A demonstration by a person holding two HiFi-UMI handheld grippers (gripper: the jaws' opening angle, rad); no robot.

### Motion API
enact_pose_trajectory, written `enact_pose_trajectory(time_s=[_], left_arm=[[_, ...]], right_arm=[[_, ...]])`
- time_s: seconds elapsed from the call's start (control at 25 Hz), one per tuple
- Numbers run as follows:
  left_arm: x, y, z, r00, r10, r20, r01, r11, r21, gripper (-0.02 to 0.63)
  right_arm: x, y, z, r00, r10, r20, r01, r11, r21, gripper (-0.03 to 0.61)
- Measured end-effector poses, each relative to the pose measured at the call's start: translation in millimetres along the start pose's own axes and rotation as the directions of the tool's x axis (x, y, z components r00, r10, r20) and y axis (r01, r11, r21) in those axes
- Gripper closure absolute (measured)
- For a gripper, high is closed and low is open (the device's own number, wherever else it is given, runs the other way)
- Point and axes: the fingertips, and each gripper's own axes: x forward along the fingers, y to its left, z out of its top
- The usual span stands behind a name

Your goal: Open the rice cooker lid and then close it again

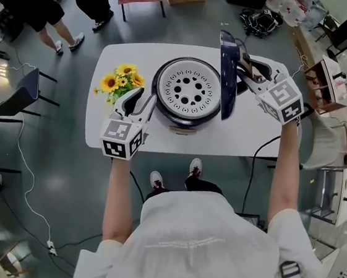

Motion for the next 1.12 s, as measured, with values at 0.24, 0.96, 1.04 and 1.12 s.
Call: enact_pose_trajectory(time_s=[0.24,0.96,1.04,1.12], left_arm=[[-6.8,10.6,-7.7,1.0,0.025,0.002,-0.025,0.999,-0.02,0.453],[-33.7,48.3,-27.6,0.996,0.084,0.004,-0.083,0.994,-0.077,0.453],[-36.0,51.5,-32.3,0.996,0.087,0.0,-0.086,0.993,-0.084,0.453],[-37.9,54.6,-38.3,0.996,0.089,-0.005,-0.089,0.992,-0.09,0.453]], right_arm=[[18.8,12.3,12.4,0.999,0.028,-0.039,-0.031,0.998,-0.063,0.394],[84.4,70.5,34.9,0.963,0.08,-0.256,-0.155,0.945,-0.288,0.393],[94.0,78.7,34.7,0.955,0.082,-0.284,-0.174,0.932,-0.317,0.393],[103.8,86.6,32.4,0.946,0.081,-0.314,-0.192,0.92,-0.343,0.393]])
